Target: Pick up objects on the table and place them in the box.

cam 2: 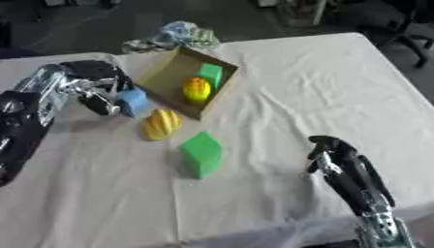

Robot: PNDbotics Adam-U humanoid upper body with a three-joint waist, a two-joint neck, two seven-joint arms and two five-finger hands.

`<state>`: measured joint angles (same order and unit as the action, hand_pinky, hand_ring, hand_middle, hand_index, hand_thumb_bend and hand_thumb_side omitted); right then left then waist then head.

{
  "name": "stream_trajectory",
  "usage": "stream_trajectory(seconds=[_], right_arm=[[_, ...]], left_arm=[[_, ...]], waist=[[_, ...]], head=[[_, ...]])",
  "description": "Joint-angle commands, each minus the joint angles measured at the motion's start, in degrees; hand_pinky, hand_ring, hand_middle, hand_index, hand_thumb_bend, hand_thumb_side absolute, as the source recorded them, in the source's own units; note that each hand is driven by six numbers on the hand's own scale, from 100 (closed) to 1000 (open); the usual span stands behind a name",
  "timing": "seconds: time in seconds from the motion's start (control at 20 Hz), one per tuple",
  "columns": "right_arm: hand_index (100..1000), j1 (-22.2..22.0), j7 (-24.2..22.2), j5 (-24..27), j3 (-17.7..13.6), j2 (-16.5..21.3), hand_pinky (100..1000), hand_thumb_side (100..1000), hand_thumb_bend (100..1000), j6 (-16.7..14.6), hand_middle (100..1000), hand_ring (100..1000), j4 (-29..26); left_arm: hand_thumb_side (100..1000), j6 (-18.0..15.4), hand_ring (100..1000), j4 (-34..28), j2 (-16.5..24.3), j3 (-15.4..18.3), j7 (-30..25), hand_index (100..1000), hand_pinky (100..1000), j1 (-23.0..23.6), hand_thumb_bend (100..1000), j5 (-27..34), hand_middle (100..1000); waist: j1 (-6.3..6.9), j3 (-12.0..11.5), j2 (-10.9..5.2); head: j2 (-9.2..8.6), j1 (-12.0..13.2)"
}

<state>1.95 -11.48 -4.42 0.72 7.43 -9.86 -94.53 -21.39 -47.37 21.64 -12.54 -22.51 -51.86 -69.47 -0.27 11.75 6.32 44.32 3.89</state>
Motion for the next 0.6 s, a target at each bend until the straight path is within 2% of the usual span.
stream_trajectory(seconds=[0.05, 0.2, 0.3, 0.5, 0.6], right_arm=[[745, 0.34, 0.13, -0.19, -0.3, 1.11, 506, 552, 100, -0.06, 479, 421, -0.6], [746, 0.37, 0.13, -0.17, -0.33, 1.1, 506, 551, 100, -0.07, 479, 421, -0.64], [746, 0.36, 0.18, -0.18, -0.38, 1.13, 506, 554, 100, -0.04, 479, 421, -0.65], [746, 0.35, 0.14, -0.23, -0.35, 1.18, 506, 558, 100, -0.01, 479, 421, -0.65], [746, 0.37, 0.15, -0.27, -0.35, 1.2, 506, 558, 100, 0.01, 479, 421, -0.63]], left_arm=[[303, 0.11, 529, -0.81, 0.65, -0.23, 1.93, 751, 613, -0.75, 100, 0.43, 560], [337, -0.56, 692, -1.46, 1.17, -0.52, 0.94, 846, 727, -0.97, 193, 0.02, 741], [361, -1.66, 778, -2.57, 1.84, -0.65, -1.61, 889, 796, -1.44, 254, -0.05, 824], [431, -3.73, 843, -5.34, 3.3, -0.71, -6.87, 934, 859, -2.63, 301, 0.97, 889], [429, -4.67, 867, -5.87, 3.78, -0.95, -8.76, 944, 881, -3.04, 342, 1.44, 905]], waist=[[0.05, 0.0, -0.55], [0.09, 0.03, -0.54], [0.15, 0.01, -0.52], [0.31, -0.04, -0.51], [0.36, 0.02, -0.51]], head=[[-0.2, -0.1], [-0.2, -0.13], [-0.2, -0.12], [-0.2, -0.13], [-0.2, -0.17]])
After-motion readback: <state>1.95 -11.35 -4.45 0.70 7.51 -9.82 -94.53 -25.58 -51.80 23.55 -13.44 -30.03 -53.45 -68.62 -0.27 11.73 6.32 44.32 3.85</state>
